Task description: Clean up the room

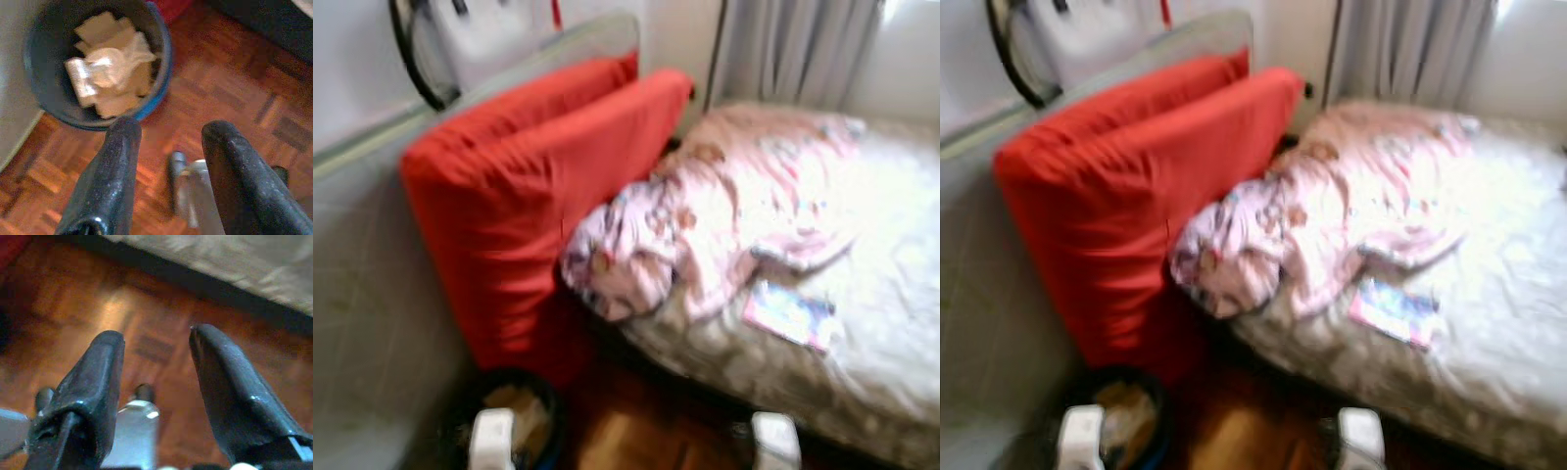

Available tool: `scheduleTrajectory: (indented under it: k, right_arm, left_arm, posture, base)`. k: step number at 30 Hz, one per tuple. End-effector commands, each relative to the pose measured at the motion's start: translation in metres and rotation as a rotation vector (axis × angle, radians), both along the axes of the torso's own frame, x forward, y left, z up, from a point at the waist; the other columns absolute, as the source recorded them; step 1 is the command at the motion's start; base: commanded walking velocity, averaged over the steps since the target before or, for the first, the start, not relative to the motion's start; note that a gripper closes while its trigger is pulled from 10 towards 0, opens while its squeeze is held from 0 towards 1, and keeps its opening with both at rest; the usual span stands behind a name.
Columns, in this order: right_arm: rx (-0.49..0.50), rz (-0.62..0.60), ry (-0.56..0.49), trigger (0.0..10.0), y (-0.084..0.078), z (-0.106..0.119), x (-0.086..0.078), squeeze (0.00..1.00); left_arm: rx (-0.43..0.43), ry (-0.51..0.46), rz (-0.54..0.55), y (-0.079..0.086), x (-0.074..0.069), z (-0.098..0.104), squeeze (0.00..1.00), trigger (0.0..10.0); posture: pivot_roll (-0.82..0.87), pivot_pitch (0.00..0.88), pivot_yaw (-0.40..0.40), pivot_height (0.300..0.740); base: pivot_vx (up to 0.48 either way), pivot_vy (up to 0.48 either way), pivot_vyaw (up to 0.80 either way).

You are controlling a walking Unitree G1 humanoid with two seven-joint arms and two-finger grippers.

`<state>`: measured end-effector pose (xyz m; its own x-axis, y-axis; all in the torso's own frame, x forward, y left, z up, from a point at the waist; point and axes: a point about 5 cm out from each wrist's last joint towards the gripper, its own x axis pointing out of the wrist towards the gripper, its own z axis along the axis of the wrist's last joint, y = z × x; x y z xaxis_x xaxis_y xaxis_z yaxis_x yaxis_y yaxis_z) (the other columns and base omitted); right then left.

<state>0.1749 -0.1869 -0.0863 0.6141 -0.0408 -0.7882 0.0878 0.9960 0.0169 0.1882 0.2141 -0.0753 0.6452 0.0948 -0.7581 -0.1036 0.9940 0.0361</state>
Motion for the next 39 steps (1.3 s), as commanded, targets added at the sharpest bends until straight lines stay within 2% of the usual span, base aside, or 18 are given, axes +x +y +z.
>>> scheduleTrajectory:
  k: [1, 16, 21, 39]
  right_arm:
    - [0.024, 0.013, -0.003, 10.0, 0.0109, -0.0004, 0.0017, 0.0]
    - [0.019, 0.017, -0.009, 10.0, 0.0092, 0.0009, 0.0041, 0.0]
    - [0.003, 0.023, -0.003, 10.0, 0.0033, 0.0007, 0.0025, 0.0]
    - [0.006, 0.023, -0.014, 10.0, 0.0046, 0.0024, 0.0064, 0.0]
  left_arm:
    - [0.024, 0.017, 0.015, 0.0108, -0.0052, -0.0005, 0.0, 10.0]
    - [0.008, 0.024, 0.016, 0.0058, -0.0071, -0.0026, 0.0, 10.0]
    - [-0.001, 0.045, 0.02, 0.0042, -0.0143, -0.0064, 0.0, 10.0]
    - [0.0, 0.034, 0.015, 0.004, -0.0095, -0.0042, 0.0, 10.0]
  posture:
    - [0.05, 0.003, 0.016, 0.74]
    - [0.03, 0.0, 0.005, 0.74]
    - [0.02, 0.0, -0.008, 0.74]
    - [0.02, 0.0, -0.007, 0.74]
  base:
    - [0.0, -0.337, 0.0]
    - [0.0, -0.337, 0.0]
    - [0.0, -0.337, 0.0]
    - [0.0, -0.338, 0.0]
